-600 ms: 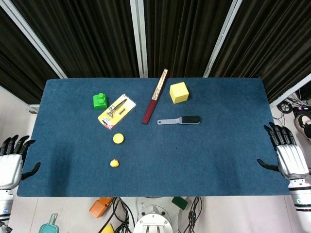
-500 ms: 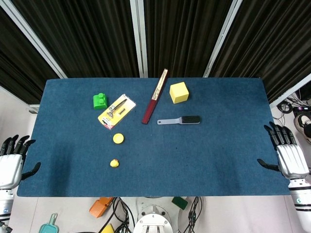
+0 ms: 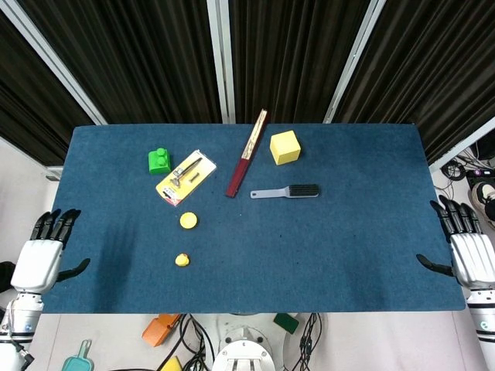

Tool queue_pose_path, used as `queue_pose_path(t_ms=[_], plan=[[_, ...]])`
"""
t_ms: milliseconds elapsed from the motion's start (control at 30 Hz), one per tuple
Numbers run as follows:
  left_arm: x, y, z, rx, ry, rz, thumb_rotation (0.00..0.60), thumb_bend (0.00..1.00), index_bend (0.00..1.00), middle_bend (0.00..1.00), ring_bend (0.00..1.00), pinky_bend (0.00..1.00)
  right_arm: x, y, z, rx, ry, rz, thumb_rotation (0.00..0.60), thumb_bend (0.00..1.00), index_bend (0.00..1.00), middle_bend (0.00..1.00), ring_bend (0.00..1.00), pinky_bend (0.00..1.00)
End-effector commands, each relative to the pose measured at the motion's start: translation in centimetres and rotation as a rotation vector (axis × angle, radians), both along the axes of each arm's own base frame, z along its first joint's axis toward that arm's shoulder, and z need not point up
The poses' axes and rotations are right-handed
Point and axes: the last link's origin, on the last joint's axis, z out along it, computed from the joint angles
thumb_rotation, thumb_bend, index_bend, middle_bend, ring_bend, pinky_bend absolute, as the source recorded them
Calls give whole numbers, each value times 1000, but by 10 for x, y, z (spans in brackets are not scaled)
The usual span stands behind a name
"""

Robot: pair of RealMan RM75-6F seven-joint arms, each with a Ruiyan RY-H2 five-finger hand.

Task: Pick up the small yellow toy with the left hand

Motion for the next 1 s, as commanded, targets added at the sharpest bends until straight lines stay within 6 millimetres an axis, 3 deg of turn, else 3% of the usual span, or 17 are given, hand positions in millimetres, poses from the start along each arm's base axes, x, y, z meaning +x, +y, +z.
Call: queue_pose_path(t_ms=[33, 467, 1000], plan=[[10, 20, -34, -188, 14, -108, 600, 205, 199, 91, 6, 0, -1, 1, 1, -5, -3, -2, 600, 224, 0, 0, 0, 16], [54, 63, -113, -335, -52, -180, 600, 177, 249, 97, 9, 0, -5, 0, -2, 5, -8, -9, 600, 224, 0, 0, 0, 16], [76, 63, -152, -411, -24, -225, 600, 207, 343, 97, 9, 0, -11, 6, 1, -8, -13, -24, 600, 224, 0, 0, 0, 16]])
